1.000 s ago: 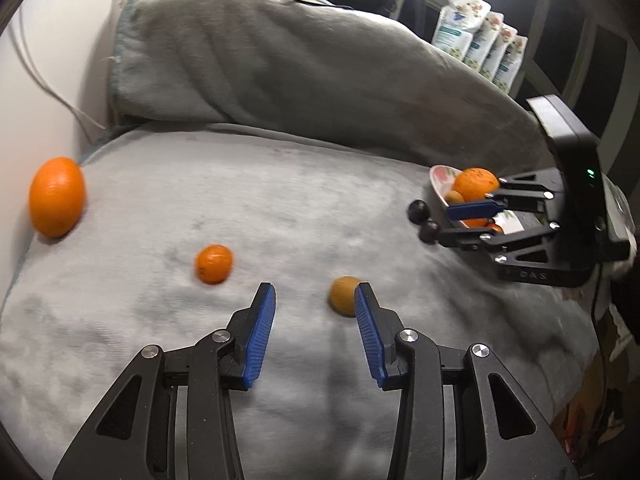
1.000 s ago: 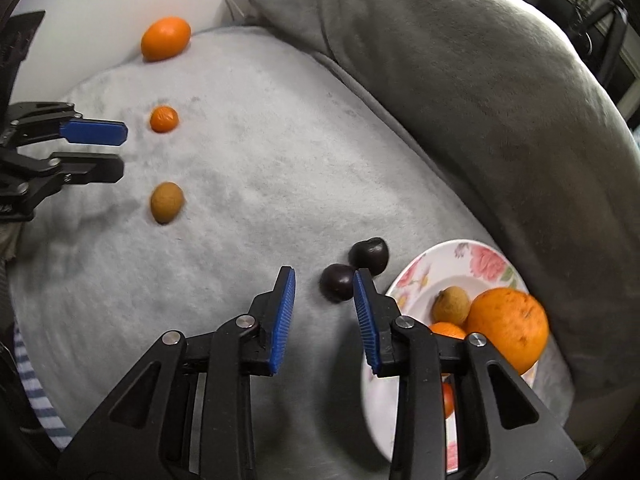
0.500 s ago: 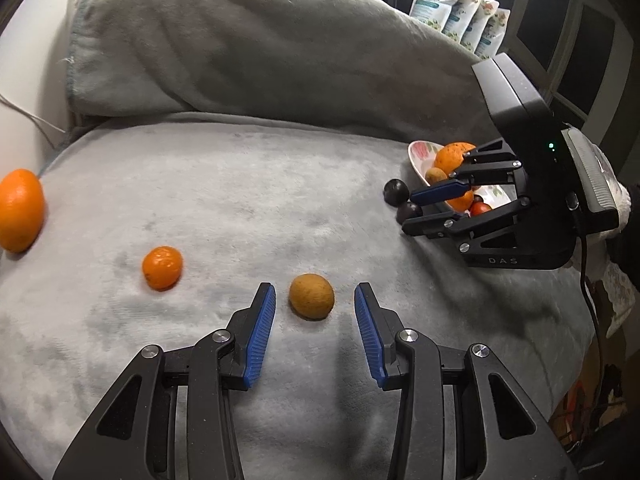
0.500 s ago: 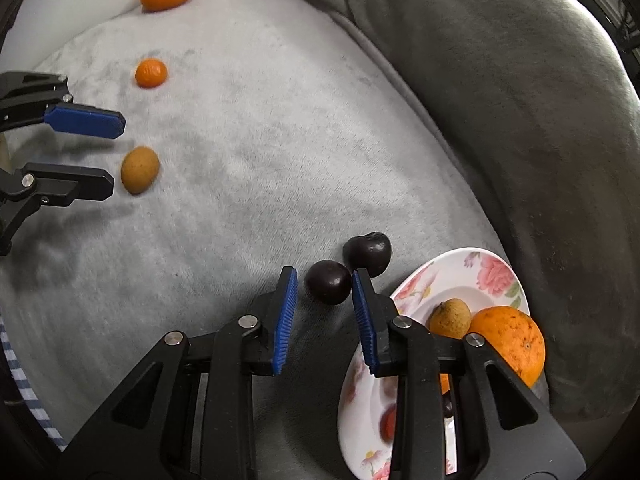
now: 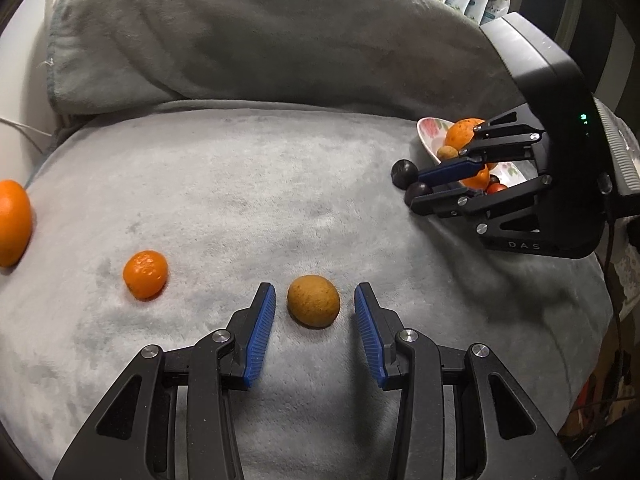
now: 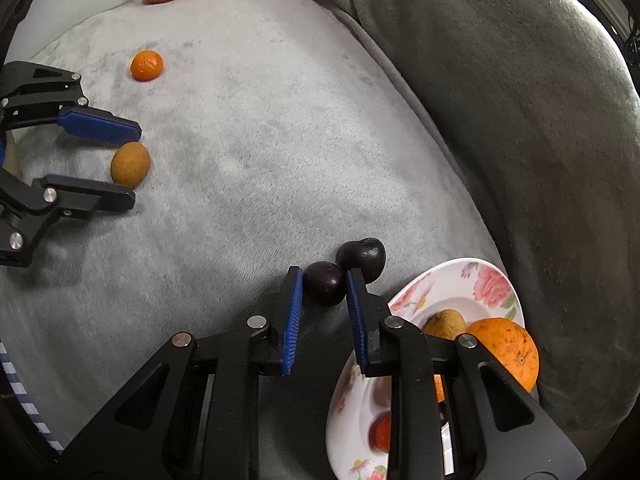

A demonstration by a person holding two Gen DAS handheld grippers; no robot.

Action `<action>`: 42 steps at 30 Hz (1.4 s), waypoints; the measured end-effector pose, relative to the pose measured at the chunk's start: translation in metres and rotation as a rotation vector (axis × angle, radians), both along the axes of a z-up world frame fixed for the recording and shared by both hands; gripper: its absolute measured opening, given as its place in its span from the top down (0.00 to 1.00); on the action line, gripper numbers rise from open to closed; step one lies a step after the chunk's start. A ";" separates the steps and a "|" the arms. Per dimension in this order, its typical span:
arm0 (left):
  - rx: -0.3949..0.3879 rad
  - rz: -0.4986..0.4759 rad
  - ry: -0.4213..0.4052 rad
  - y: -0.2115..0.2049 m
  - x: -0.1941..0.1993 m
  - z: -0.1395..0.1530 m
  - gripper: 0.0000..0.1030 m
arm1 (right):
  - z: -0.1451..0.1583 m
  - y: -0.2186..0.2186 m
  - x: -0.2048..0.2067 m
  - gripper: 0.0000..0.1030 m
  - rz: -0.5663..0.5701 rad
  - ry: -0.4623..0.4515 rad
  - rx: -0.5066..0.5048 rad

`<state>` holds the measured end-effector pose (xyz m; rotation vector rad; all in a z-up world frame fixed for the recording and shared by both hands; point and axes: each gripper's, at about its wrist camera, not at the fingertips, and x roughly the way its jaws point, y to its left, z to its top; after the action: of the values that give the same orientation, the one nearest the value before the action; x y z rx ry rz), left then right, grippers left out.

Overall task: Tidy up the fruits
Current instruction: 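Grasp the brown fruit with the left gripper while the right gripper grasps a dark plum, then carry the brown fruit to the plate with the left gripper while the right gripper carries the plum there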

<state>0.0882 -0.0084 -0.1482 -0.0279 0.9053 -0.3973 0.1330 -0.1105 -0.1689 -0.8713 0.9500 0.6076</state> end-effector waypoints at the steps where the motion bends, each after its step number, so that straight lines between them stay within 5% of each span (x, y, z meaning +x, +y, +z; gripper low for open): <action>1: 0.002 0.000 0.000 0.000 0.000 0.000 0.70 | 0.000 -0.002 -0.001 0.78 -0.001 -0.001 0.003; 4: 0.006 0.004 -0.001 0.001 0.002 0.000 0.76 | 0.003 -0.006 -0.003 0.78 0.001 -0.003 0.010; 27: -0.019 0.026 -0.044 0.001 -0.002 0.018 0.76 | 0.031 -0.014 -0.027 0.78 0.005 -0.030 0.111; 42: -0.008 -0.008 -0.120 -0.034 -0.012 0.051 0.76 | 0.059 -0.061 -0.051 0.78 -0.033 -0.101 0.244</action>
<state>0.0767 -0.0429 -0.0972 -0.0073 0.7862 -0.4062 0.0817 -0.1716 -0.1094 -0.6611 0.7792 0.6302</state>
